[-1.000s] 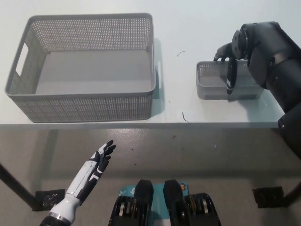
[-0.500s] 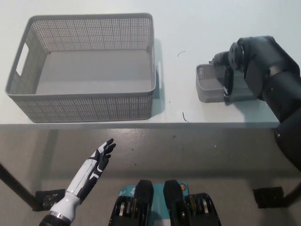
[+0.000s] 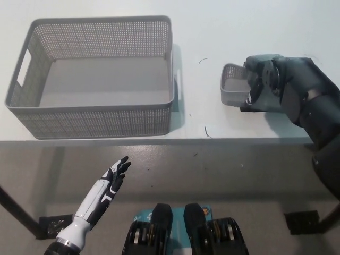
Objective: Use the right hand to pick up a small rectangular container and put it into a bigger container on the left side
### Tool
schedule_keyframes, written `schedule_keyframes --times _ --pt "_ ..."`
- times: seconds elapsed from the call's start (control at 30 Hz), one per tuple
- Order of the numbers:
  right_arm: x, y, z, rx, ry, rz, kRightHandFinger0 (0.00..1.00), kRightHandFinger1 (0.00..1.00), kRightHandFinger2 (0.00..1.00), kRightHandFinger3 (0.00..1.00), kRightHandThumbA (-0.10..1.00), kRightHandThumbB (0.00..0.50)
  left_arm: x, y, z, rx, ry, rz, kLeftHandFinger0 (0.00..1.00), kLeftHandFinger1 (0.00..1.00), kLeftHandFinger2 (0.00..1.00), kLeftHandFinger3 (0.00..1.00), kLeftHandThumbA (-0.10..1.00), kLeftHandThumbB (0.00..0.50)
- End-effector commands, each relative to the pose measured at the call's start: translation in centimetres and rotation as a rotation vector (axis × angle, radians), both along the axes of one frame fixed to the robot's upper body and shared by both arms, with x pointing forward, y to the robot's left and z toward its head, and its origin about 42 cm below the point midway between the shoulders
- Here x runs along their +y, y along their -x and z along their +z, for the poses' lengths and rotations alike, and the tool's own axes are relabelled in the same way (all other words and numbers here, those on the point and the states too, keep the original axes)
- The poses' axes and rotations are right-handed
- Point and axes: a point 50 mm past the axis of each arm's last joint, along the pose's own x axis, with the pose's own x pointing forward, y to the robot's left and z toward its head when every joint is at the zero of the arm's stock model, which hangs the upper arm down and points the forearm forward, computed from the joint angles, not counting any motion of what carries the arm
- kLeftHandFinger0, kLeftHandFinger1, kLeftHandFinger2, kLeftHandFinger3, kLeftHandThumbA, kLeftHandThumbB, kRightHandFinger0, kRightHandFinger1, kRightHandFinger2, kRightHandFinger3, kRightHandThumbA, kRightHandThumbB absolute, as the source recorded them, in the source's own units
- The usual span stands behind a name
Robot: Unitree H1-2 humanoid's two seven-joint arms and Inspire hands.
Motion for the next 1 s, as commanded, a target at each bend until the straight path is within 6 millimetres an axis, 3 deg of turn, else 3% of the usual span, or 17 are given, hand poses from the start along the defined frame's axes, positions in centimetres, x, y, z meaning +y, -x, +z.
schedule_keyframes --times 0.0,0.03,0.07,0.1,0.13,0.2,0.23,0.27,0.3,0.33,0.37,0.4,0.53,0.6,0.67,0.77,0.97 --pt "-0.8 -1.1 5.0 -0.439 -0.092 0.078 0.45 0.5 0.55 0.57 -0.1 0.261 0.3 -1.3 2.1 -0.08 -0.013 -0.024 1.0 1.0 1.0 1.0 1.0 0.318" --pt "-0.9 -1.2 5.4 -0.448 -0.094 0.076 0.3 0.35 0.44 0.71 -0.1 0.232 0.3 -1.2 2.0 -0.079 -0.011 -0.023 1.0 1.0 1.0 1.0 1.0 0.316" --pt "-0.9 -1.2 5.8 -0.453 -0.093 0.069 0.28 0.35 0.47 0.8 -0.1 0.211 0.3 -1.2 2.0 -0.078 -0.01 -0.022 1.0 1.0 1.0 1.0 1.0 0.315" --pt "-1.0 -1.3 6.2 -0.461 -0.097 0.066 0.19 0.27 0.4 0.77 -0.1 0.21 0.3 -1.2 2.0 -0.078 -0.009 -0.022 1.0 1.0 1.0 1.0 1.0 0.316" --pt "-1.1 -1.4 7.2 -0.489 -0.113 0.07 0.01 0.06 0.21 0.58 -0.1 0.234 0.2 -1.2 2.0 -0.077 -0.005 -0.023 1.0 1.0 1.0 1.0 1.0 0.314" --pt "-1.3 -1.7 9.6 -0.533 -0.13 0.076 0.0 0.0 0.12 0.29 -0.1 0.246 0.3 -1.2 2.0 -0.077 -0.008 -0.021 1.0 1.0 1.0 1.0 1.0 0.311" --pt "-1.4 -1.8 10.2 -0.546 -0.141 0.073 0.0 0.02 0.13 0.27 -0.1 0.255 0.3 -1.2 2.0 -0.078 -0.007 -0.021 1.0 1.0 1.0 1.0 1.0 0.309" --pt "-1.4 -1.8 11.3 -0.57 -0.168 0.08 0.0 0.11 0.28 0.32 -0.1 0.249 0.3 -1.2 2.0 -0.075 -0.007 -0.02 1.0 1.0 1.0 1.0 1.0 0.311" --pt "-1.6 -2.0 13.7 -0.605 -0.191 0.082 0.01 0.28 0.59 0.51 -0.1 0.188 0.3 -1.2 1.9 -0.075 -0.012 -0.021 1.0 1.0 1.0 1.0 1.0 0.31" --pt "-1.6 -2.0 14.9 -0.642 -0.195 0.088 0.02 0.36 0.72 0.62 -0.1 0.177 0.3 -1.2 1.9 -0.073 -0.012 -0.02 1.0 1.0 1.0 1.0 1.0 0.311" --pt "-1.7 -2.0 15.9 -0.665 -0.208 0.091 0.02 0.48 0.9 0.86 -0.1 0.144 0.3 -1.1 1.9 -0.073 -0.011 -0.021 1.0 1.0 1.0 1.0 1.0 0.311" --pt "-1.7 -1.8 18.5 -0.72 -0.254 0.104 0.03 0.52 0.94 0.93 -0.1 0.158 0.2 -1.0 1.8 -0.073 -0.011 -0.021 1.0 1.0 1.0 1.0 1.0 0.313" --pt "-1.3 -1.3 23.5 -0.823 -0.334 0.132 0.0 0.47 0.87 0.88 -0.1 0.198 0.2 -0.9 1.7 -0.07 -0.011 -0.018 1.0 1.0 1.0 1.0 1.0 0.312" --pt "-0.9 -1.0 25.5 -0.857 -0.358 0.143 0.0 0.46 0.86 0.89 -0.1 0.187 0.2 -0.9 1.7 -0.069 -0.012 -0.018 1.0 1.0 1.0 1.0 1.0 0.311" --pt "-0.7 -0.6 27.0 -0.875 -0.394 0.189 0.0 0.47 0.86 0.99 -0.1 0.17 0.3 -0.9 1.7 -0.07 -0.016 -0.02 1.0 1.0 1.0 1.0 1.0 0.304" --pt "0.1 -0.2 28.1 -0.901 -0.408 0.229 0.0 0.43 0.81 0.94 -0.1 0.19 0.3 -0.9 1.6 -0.07 -0.015 -0.02 1.0 1.0 1.0 1.0 1.0 0.291" --pt "3.7 0.4 28.9 -0.906 -0.388 0.287 0.0 0.42 0.83 1.0 -0.1 0.169 0.3 -0.7 1.5 -0.064 -0.018 -0.023 1.0 1.0 1.0 1.0 1.0 0.293"
